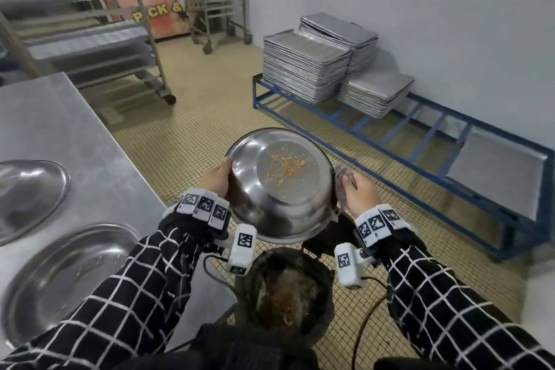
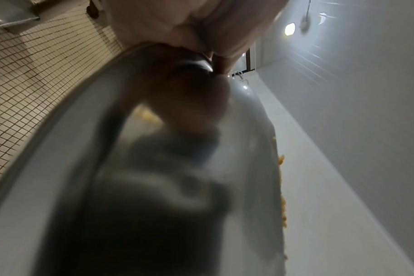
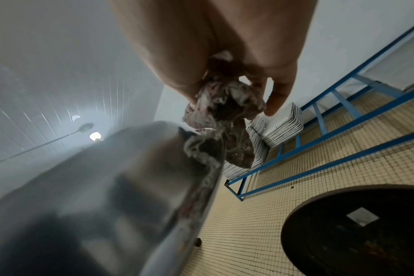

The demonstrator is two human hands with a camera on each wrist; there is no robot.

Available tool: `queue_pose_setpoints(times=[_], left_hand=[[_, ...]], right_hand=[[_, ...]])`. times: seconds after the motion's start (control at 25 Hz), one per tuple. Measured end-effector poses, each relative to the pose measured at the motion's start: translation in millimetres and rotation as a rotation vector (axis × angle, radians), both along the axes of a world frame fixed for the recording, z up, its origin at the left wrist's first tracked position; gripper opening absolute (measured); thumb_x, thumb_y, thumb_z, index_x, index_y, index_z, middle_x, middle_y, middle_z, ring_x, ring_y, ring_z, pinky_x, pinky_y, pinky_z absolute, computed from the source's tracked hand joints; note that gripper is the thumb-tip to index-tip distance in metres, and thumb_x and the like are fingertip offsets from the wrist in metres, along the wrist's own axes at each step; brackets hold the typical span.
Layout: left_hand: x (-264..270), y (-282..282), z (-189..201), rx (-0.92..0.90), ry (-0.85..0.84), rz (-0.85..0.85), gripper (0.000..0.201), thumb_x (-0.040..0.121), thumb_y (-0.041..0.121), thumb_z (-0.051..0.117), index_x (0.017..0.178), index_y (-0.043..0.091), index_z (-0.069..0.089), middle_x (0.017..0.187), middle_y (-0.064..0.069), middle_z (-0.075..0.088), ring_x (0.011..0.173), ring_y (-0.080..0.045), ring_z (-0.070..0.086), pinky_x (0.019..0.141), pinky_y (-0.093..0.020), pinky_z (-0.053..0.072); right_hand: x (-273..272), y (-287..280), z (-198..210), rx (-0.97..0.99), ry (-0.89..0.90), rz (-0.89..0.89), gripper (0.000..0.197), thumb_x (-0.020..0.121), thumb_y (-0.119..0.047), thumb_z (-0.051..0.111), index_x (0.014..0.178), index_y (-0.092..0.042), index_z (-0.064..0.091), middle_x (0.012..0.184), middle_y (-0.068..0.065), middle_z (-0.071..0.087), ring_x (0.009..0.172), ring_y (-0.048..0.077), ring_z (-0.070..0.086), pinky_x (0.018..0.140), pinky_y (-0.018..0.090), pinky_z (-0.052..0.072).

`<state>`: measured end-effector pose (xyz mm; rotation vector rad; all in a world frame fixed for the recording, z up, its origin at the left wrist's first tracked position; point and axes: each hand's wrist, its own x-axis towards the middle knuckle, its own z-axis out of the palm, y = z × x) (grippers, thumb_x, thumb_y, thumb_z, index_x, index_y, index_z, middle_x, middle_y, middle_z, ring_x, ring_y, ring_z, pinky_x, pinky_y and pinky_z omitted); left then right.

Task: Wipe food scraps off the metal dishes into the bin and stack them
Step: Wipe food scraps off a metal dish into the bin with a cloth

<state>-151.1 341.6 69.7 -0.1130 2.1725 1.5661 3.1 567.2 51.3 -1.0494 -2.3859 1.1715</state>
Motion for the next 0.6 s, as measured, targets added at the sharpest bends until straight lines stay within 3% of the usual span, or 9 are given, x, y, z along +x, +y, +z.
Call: queue_pose_setpoints(times=[0.12, 0.2, 0.28, 0.36, 0.44, 0.6], left_hand=[[-23, 2, -5, 0.026, -0.018, 0.007, 0.042, 0.097, 0.049, 0.041, 0.078, 0.016, 0.057, 0.094, -0.014, 0.065, 0.096, -0.032, 0.064, 0.095, -0.044, 0.05], [-36, 3, -7, 0.087, -0.03, 0.02, 0.042, 0.095, 0.049, 0.044, 0.093, 0.012, 0.065, 0.107, -0.016, 0.067, 0.1, -0.032, 0.064, 0.096, -0.045, 0.049], [-47, 4, -3, 0.079, -0.014, 0.021, 0.045, 0.097, 0.045, 0.043, 0.118, 0.009, 0.062, 0.114, -0.014, 0.065, 0.105, -0.03, 0.062, 0.098, -0.043, 0.048], [-54, 5, 3, -0.003, 0.046, -0.023, 0.044, 0.1, 0.04, 0.037, 0.121, 0.007, 0.059, 0.106, -0.013, 0.063, 0.101, -0.028, 0.061, 0.094, -0.041, 0.05], [-57, 8, 8, -0.035, 0.056, -0.065, 0.039, 0.101, 0.038, 0.034, 0.113, 0.01, 0.057, 0.098, -0.013, 0.061, 0.095, -0.028, 0.061, 0.086, -0.039, 0.053], [-63, 10, -2, -0.034, 0.081, -0.082, 0.045, 0.102, 0.039, 0.03, 0.12, 0.006, 0.055, 0.105, -0.011, 0.059, 0.109, -0.029, 0.057, 0.095, -0.039, 0.046]], right_hand=[[-20, 10, 6, 0.054, -0.015, 0.031, 0.021, 0.102, -0.025, 0.04, 0.102, -0.013, 0.058, 0.095, -0.001, 0.058, 0.09, 0.018, 0.055, 0.071, 0.025, 0.034], [-40, 18, 12, 0.123, 0.01, 0.055, 0.025, 0.101, -0.026, 0.042, 0.105, -0.011, 0.061, 0.101, 0.002, 0.061, 0.094, 0.02, 0.058, 0.078, 0.029, 0.043], [-63, 23, 18, 0.234, 0.036, 0.076, 0.026, 0.1, -0.026, 0.044, 0.106, -0.01, 0.063, 0.109, 0.007, 0.062, 0.101, 0.022, 0.06, 0.089, 0.038, 0.048], [-83, 17, 26, 0.286, 0.077, 0.114, 0.025, 0.099, -0.022, 0.045, 0.114, -0.011, 0.062, 0.117, 0.005, 0.061, 0.107, 0.019, 0.058, 0.094, 0.036, 0.046], [-99, 6, 35, 0.279, 0.137, 0.211, 0.03, 0.099, -0.017, 0.046, 0.127, -0.016, 0.057, 0.121, -0.005, 0.061, 0.108, 0.011, 0.056, 0.094, 0.029, 0.046], [-116, -10, 32, 0.339, 0.111, 0.437, 0.04, 0.096, -0.007, 0.05, 0.135, -0.015, 0.053, 0.128, -0.006, 0.058, 0.114, 0.003, 0.051, 0.091, -0.001, 0.032]])
